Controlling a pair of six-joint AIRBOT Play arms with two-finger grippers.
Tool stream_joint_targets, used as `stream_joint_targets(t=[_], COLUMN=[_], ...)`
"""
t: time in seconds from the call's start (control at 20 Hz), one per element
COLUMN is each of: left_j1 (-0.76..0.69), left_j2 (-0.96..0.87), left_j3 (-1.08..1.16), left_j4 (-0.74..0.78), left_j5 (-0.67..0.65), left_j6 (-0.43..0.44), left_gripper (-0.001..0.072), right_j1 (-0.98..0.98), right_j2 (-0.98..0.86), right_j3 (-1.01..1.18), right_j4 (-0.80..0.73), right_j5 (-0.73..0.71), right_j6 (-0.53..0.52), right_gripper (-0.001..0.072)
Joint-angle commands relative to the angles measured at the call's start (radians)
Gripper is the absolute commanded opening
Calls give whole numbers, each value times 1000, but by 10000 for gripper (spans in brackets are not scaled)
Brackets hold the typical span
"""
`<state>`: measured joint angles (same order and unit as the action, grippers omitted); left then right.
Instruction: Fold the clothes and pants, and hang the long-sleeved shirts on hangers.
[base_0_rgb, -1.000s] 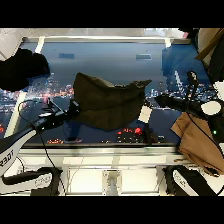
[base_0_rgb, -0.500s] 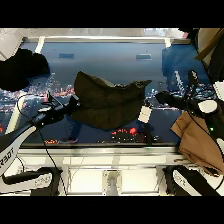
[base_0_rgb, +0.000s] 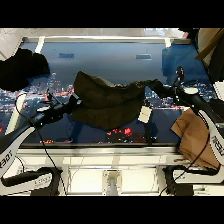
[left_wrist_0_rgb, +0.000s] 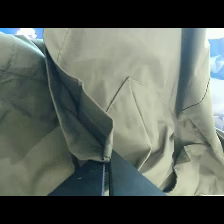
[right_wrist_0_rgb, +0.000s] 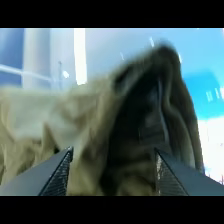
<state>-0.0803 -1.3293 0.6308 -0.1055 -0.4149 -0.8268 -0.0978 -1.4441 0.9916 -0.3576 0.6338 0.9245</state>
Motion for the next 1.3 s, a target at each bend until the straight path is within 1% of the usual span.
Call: stream_joint_targets(t=[0.0,0.05,0.15,0.2,0.25,0.3,0.35,0.4,0.45,0.55,0.7,0.75,0.8,0.9,1.0,1.1,1.15,1.2,1.25], left_j1=[0,0,0,0,0,3,9,18,32,77,138,148,153,153,153,153,153,153,153], left_j2=[5,5,5,5,5,5,6,11,21,70,221,283,356,495,635,731,764,786,796], left_j3=[1,1,1,1,1,1,1,4,12,47,135,166,202,274,378,511,598,691,780], left_j4=[0,0,0,0,0,0,0,0,0,2,115,165,232,409,658,897,993,1048,1076], left_j5=[0,0,0,2,8,8,8,8,7,5,-68,-94,-116,-153,-230,-338,-401,-449,-479], left_j6=[6,6,45,50,50,55,92,142,172,174,166,123,56,-68,-261,-414,-473,-498,-498], left_gripper=[13,13,13,13,13,12,11,10,10,10,8,8,8,7,8,7,7,7,8], right_j1=[1,1,11,19,26,33,37,36,34,29,29,30,30,30,30,30,30,30,30], right_j2=[-95,-108,-134,-147,-162,-172,-174,-169,-160,-117,27,93,171,333,497,639,694,746,784], right_j3=[93,101,106,106,106,106,106,107,115,148,206,224,245,295,365,451,495,543,588], right_j4=[66,66,67,67,66,66,66,66,62,9,-104,-127,-145,-165,-173,-175,-174,-174,-174], right_j5=[-6,-6,-10,-6,-9,-16,-29,-32,-20,49,202,261,325,428,494,537,558,581,603], right_j6=[-70,-72,-81,-82,-82,-84,-96,-109,-109,-108,-93,-70,-43,13,87,164,212,270,325], right_gripper=[589,588,546,546,513,341,91,27,27,26,26,26,26,26,25,25,25,25,25])
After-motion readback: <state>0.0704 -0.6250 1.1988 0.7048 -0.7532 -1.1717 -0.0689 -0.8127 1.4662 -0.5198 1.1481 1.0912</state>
